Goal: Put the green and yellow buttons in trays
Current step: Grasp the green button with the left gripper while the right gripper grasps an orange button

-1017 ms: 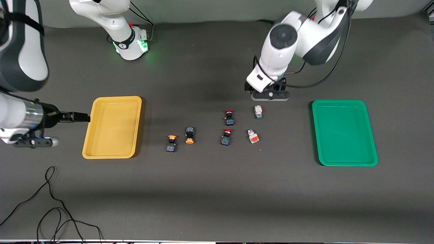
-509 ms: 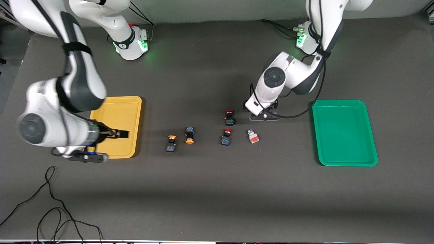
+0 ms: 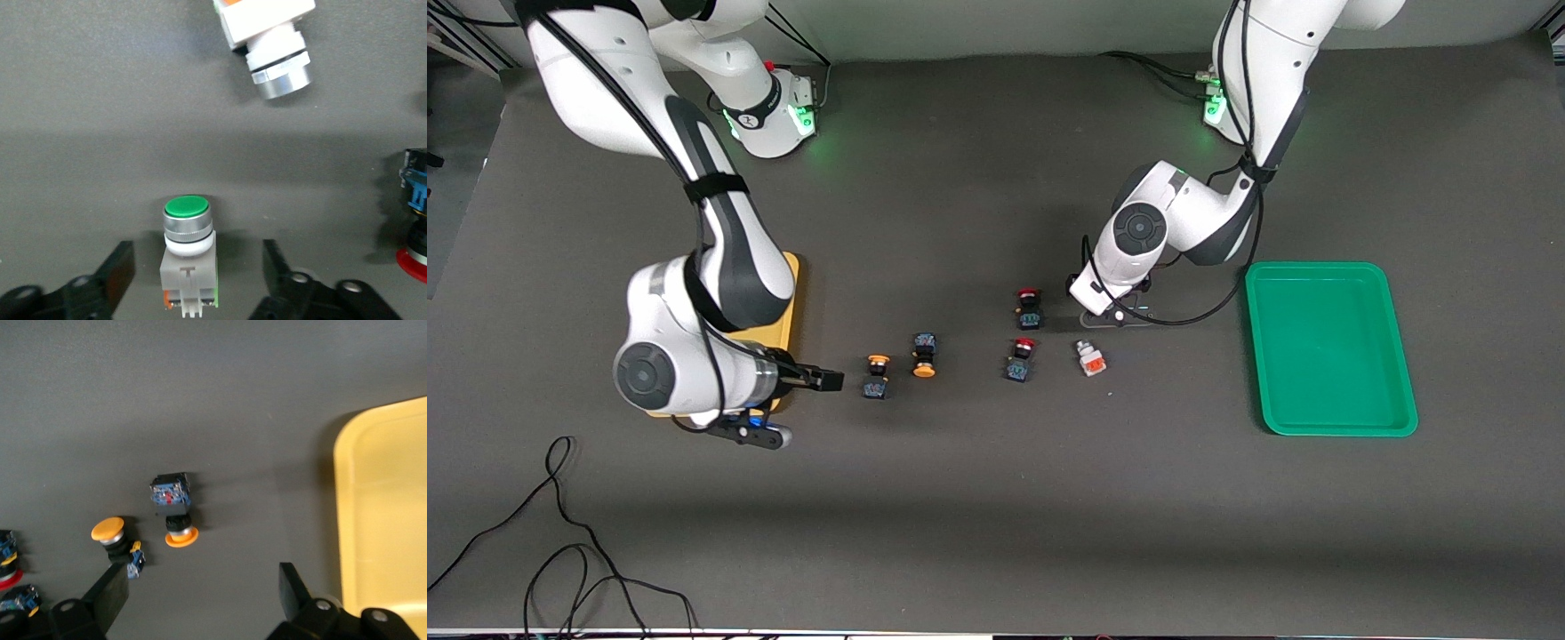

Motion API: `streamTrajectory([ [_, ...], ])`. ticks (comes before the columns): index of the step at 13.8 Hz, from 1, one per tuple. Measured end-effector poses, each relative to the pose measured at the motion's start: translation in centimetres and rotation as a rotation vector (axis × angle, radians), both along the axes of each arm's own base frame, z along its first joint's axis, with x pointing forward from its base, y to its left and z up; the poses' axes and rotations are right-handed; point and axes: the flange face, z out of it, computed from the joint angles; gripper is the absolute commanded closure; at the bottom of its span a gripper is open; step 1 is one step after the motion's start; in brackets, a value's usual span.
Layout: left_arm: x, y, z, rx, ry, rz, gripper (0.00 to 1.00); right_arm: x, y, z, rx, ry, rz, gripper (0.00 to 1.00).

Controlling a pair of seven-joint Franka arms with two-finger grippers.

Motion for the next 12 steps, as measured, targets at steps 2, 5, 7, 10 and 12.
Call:
streamTrajectory([
  [2,0.0,0.1,-0.1,0.005,0.003,0.018,0.78,-0.2,2.0,-2.1,-0.018,-0.006,-0.030,0.00],
  [5,0.0,0.3,-0.1,0.017,0.016,0.039,0.81,-0.7,3.9,-5.3,-0.036,0.005,-0.032,0.00],
  [7,1.0,0.9,0.9,0.024,0.023,0.058,0.81,-1.1,4.3,-7.6,-0.047,0.024,-0.027,0.00],
  [10,3.7,2.0,6.8,0.022,0.002,0.091,0.81,-1.1,4.0,-10.3,-0.059,0.032,-0.033,0.00],
  [12,5.5,2.5,13.2,0.027,-0.005,0.107,0.81,-1.1,4.0,-11.6,-0.061,0.024,-0.037,0.00],
])
